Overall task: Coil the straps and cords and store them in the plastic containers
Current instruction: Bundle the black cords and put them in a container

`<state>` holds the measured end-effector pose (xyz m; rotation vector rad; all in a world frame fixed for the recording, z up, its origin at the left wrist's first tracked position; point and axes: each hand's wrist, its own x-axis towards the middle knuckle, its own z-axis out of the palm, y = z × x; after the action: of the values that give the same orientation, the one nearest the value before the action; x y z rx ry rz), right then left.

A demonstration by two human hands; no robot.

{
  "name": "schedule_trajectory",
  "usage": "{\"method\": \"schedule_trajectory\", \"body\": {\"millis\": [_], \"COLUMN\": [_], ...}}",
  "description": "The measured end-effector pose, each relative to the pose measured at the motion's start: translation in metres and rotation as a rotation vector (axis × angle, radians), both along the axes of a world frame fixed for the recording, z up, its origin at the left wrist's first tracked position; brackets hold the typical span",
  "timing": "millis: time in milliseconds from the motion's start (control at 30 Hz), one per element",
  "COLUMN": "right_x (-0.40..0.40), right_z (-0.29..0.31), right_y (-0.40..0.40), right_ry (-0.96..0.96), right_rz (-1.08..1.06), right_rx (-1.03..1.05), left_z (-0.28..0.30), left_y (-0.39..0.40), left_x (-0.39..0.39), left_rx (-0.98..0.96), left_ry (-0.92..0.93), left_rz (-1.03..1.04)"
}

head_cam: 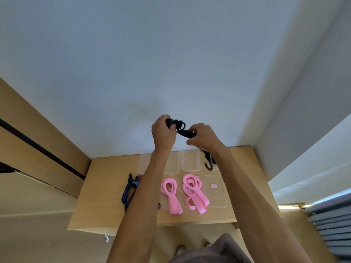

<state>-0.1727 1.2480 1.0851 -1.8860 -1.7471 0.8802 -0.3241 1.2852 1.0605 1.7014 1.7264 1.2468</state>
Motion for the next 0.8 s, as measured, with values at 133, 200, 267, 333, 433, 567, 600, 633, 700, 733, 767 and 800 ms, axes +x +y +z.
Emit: {"method": "schedule_trajectory", "body": {"millis": [133, 200, 267, 333, 433, 567, 600, 633, 700, 733, 767, 800], "right_x": [0.007, 0.011, 0.015, 0.021, 0.022, 0.011, 0.009, 0.008, 0.006, 0.005, 0.003, 0.001], "right_z": [0.019, 0.023, 0.023, 0.020, 0.012, -0.001, -0.003, -0.005, -0.007, -0.007, -0.008, -0.008], "right_y": [0.012, 0.014, 0.015, 0.015, 0.014, 0.014, 0.014, 0.014, 0.014, 0.014, 0.013, 0.013], "right_ry": [-0.016, 0.091, 0.251, 0.486, 0.875, 0.930, 0.907, 0.876, 0.811, 0.789, 0.775, 0.770], "right_rz": [-0.023, -0.011, -0.010, -0.043, -0.089, -0.077, -0.075, -0.075, -0.071, -0.060, -0.038, -0.013], "right_rx": [0.174, 0.238, 0.277, 0.249, 0.100, -0.018, -0.066, -0.115, -0.185, -0.199, -0.203, -0.203], "left_z": [-0.013, -0.009, -0.004, 0.003, 0.013, 0.021, 0.022, 0.022, 0.020, 0.017, 0.014, 0.011], "left_y": [-0.002, -0.003, -0.003, -0.005, -0.005, 0.000, 0.001, 0.002, 0.006, 0.007, 0.009, 0.010], "left_x": [0.002, 0.001, -0.006, -0.014, -0.016, -0.005, -0.003, -0.001, 0.002, 0.004, 0.004, 0.004], "left_rx": [-0.138, -0.206, -0.269, -0.303, -0.363, -0.302, -0.268, -0.228, -0.146, -0.110, -0.078, -0.049], "left_ry": [0.082, -0.051, -0.256, -0.435, -0.767, -0.845, -0.803, -0.744, -0.592, -0.509, -0.436, -0.385], "left_rz": [-0.283, -0.420, -0.534, -0.599, -0.682, -0.527, -0.450, -0.373, -0.238, -0.167, -0.088, -0.010]}}
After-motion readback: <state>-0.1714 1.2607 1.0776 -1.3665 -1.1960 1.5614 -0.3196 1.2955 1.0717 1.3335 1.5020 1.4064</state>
